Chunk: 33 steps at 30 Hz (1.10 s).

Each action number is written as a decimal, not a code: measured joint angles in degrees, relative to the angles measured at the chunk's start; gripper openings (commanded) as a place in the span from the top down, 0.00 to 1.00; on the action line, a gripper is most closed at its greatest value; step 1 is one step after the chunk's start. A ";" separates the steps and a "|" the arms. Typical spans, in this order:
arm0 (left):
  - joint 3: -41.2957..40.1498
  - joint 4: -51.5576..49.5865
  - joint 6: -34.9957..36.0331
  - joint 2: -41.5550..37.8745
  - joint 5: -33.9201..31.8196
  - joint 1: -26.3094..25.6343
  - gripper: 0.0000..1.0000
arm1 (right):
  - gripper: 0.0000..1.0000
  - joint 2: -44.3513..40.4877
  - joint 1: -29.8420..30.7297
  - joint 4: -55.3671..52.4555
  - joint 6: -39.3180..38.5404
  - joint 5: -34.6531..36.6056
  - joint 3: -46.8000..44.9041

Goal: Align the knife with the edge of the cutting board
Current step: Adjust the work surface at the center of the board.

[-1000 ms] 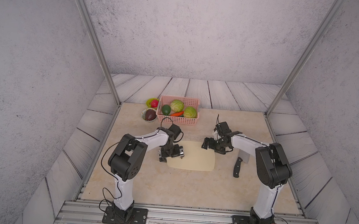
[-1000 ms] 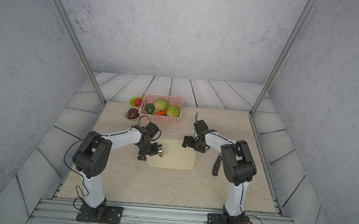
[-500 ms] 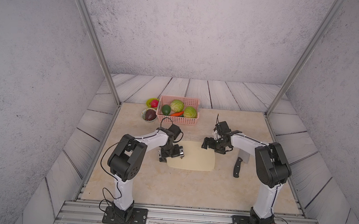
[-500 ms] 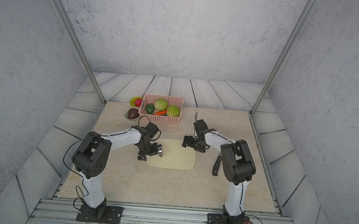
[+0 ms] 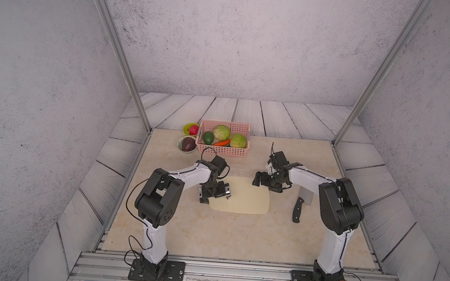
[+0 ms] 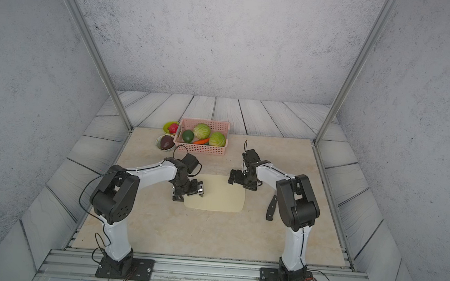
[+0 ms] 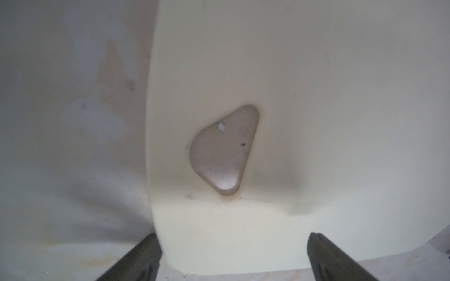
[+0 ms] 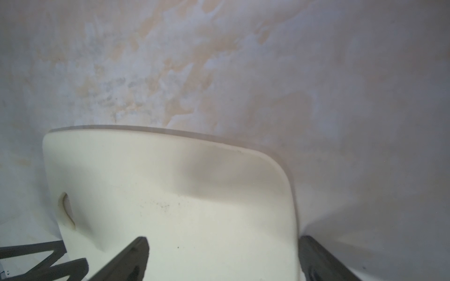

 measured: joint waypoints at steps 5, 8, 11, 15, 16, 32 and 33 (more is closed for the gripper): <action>-0.02 0.00 0.04 0.00 0.02 0.02 0.02 | 0.01 0.04 -0.02 0.11 0.48 0.00 0.09; -0.07 0.02 0.13 -0.02 0.02 0.02 0.02 | 0.01 0.09 -0.04 0.13 0.61 0.00 0.09; -0.07 0.02 0.15 -0.04 0.04 0.02 0.02 | 0.01 0.11 -0.04 0.13 0.74 0.00 0.13; -0.09 0.02 0.15 -0.07 0.04 0.02 0.02 | 0.01 0.11 -0.04 0.15 0.81 0.00 0.15; -0.07 0.04 0.15 -0.07 0.07 0.02 0.02 | 0.01 0.11 -0.04 0.15 0.83 0.00 0.15; -0.35 0.20 0.66 -0.31 0.48 0.28 0.02 | 0.01 0.74 -0.20 0.28 0.98 -0.26 1.01; -0.39 0.22 0.66 -0.35 0.48 0.28 0.02 | 0.01 0.74 -0.20 0.26 0.98 -0.20 1.01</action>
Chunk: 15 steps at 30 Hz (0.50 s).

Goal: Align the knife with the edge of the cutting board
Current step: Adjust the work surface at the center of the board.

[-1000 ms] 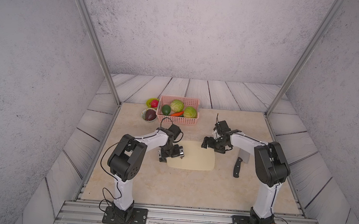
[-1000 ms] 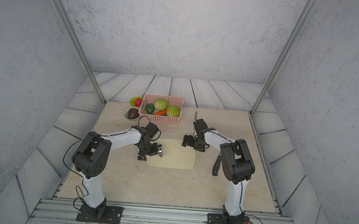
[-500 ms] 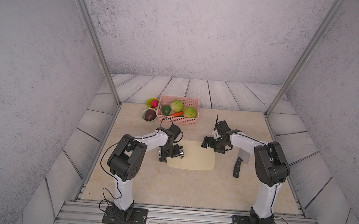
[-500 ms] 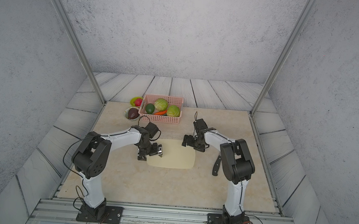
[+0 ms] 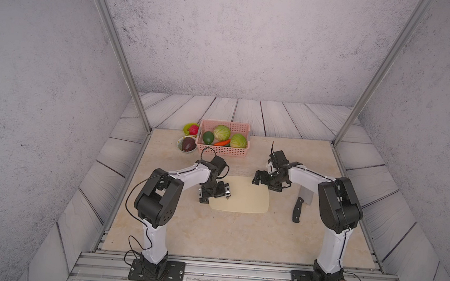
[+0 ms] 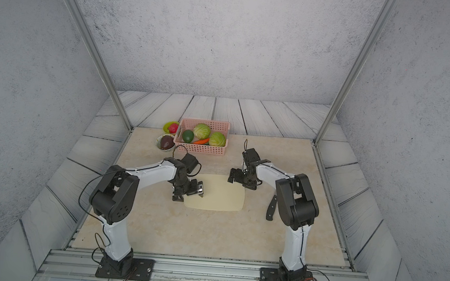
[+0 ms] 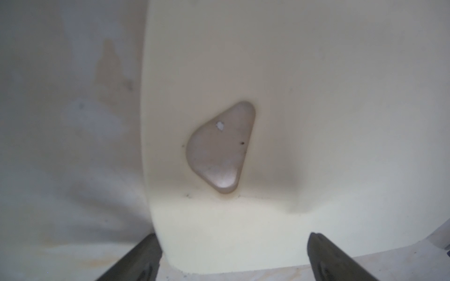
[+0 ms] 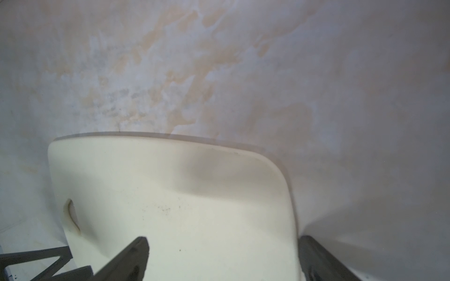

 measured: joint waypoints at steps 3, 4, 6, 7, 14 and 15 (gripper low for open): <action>-0.04 0.04 0.02 -0.04 0.00 0.07 0.02 | 0.01 0.00 0.00 -0.09 -0.02 0.28 0.00; -0.04 0.04 0.02 -0.07 0.07 0.11 0.02 | 0.01 0.00 0.02 -0.13 -0.02 0.50 0.00; -0.09 0.07 0.02 -0.15 0.07 0.20 0.02 | 0.01 0.00 0.11 -0.39 -0.07 0.96 0.07; -0.11 0.09 0.00 -0.22 0.07 0.39 0.02 | 0.01 0.00 0.22 -0.55 -0.09 1.29 0.09; -1.92 4.07 -0.02 -1.57 -0.02 2.21 0.02 | 0.01 -0.74 0.26 -2.62 -0.13 2.80 -0.39; -2.23 4.61 -0.02 -1.81 -0.07 2.64 0.02 | 0.01 -1.07 0.09 -2.86 -0.15 2.82 -0.81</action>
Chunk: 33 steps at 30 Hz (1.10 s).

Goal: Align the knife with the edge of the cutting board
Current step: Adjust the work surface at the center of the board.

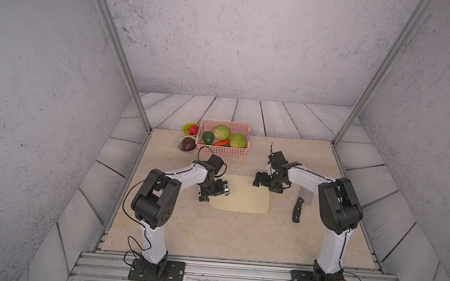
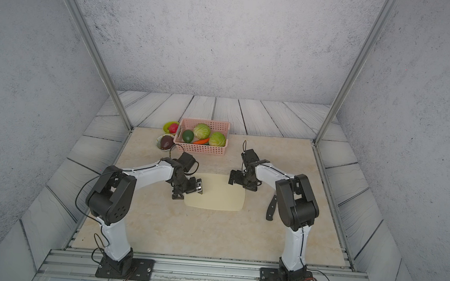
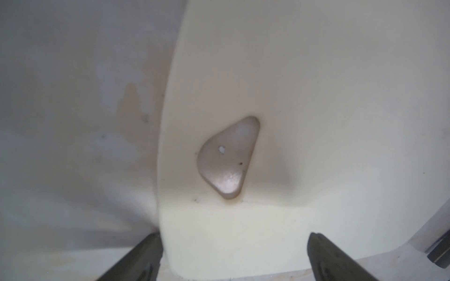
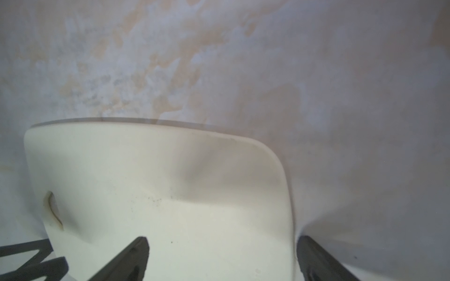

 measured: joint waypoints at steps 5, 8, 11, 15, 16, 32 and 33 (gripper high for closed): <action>-1.05 1.36 0.00 -0.83 -0.04 1.90 0.02 | 0.01 -1.01 -0.79 -1.18 -0.33 -0.04 -1.11; -1.66 1.49 0.00 -1.44 -0.07 2.38 0.02 | 0.01 -1.16 -1.31 -1.68 -0.63 -0.07 -1.14; -2.60 1.31 0.04 -2.71 -0.07 2.62 0.02 | 0.01 -1.42 -1.70 -2.34 -1.05 -0.07 -1.27; -2.84 1.03 0.39 -4.70 -0.02 2.73 0.02 | 0.01 -2.91 -1.88 -2.12 -1.11 -0.83 -2.93; -2.84 0.90 0.57 -5.31 0.00 2.82 0.01 | 0.01 -3.65 -1.92 -1.77 -1.09 -1.14 -3.78; 18.60 -11.74 10.73 -14.99 -3.50 3.15 0.02 | 0.01 -22.14 -1.95 -2.99 -0.42 0.07 -15.78; 20.33 -12.15 11.41 -15.13 -4.57 3.15 0.02 | 0.01 -23.04 -1.95 -3.72 -0.46 0.79 -15.78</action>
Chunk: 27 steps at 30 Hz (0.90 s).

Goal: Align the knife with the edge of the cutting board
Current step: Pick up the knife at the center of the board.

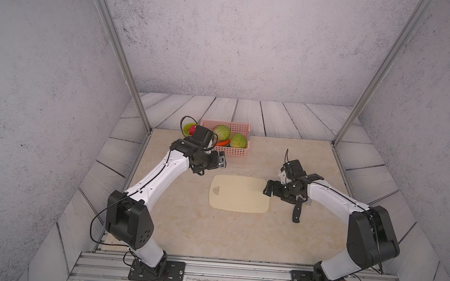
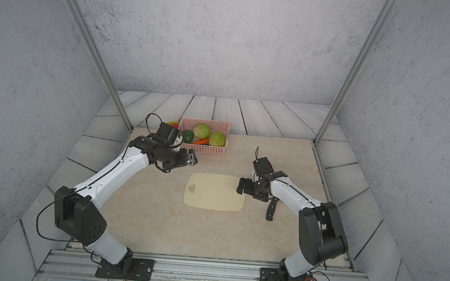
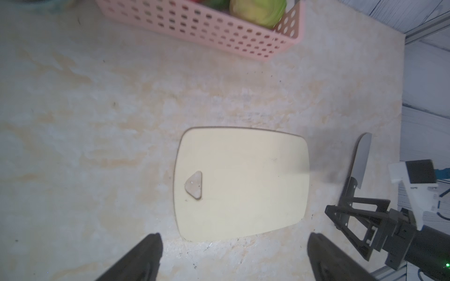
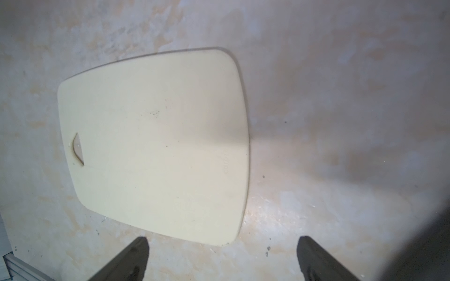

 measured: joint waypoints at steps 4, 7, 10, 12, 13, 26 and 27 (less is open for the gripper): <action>2.89 -0.17 2.69 -0.76 -5.18 -0.02 0.02 | 0.01 -3.06 -0.02 -2.97 0.00 2.67 -0.57; -1.31 1.68 4.20 -2.84 -9.44 -0.02 0.02 | 0.01 -5.60 -0.20 -5.38 0.11 5.14 -2.03; -6.08 1.81 4.87 -5.40 -11.39 0.11 0.02 | 0.01 -8.48 -1.25 -7.26 0.48 7.63 -4.09; -6.60 2.03 5.53 -6.69 -12.20 0.11 0.02 | 0.01 -9.97 -2.49 -8.11 0.68 8.74 -5.40; -6.91 2.45 5.75 -7.72 -12.59 0.11 0.02 | 0.01 -10.62 -3.34 -8.48 0.72 9.31 -6.08; -8.44 5.20 7.37 -14.82 -13.77 0.11 0.02 | 0.08 -8.74 -13.35 -9.09 0.85 12.07 -9.51; -8.44 5.25 7.45 -14.86 -13.64 0.11 0.01 | 0.08 -8.50 -13.81 -8.90 0.85 12.09 -9.81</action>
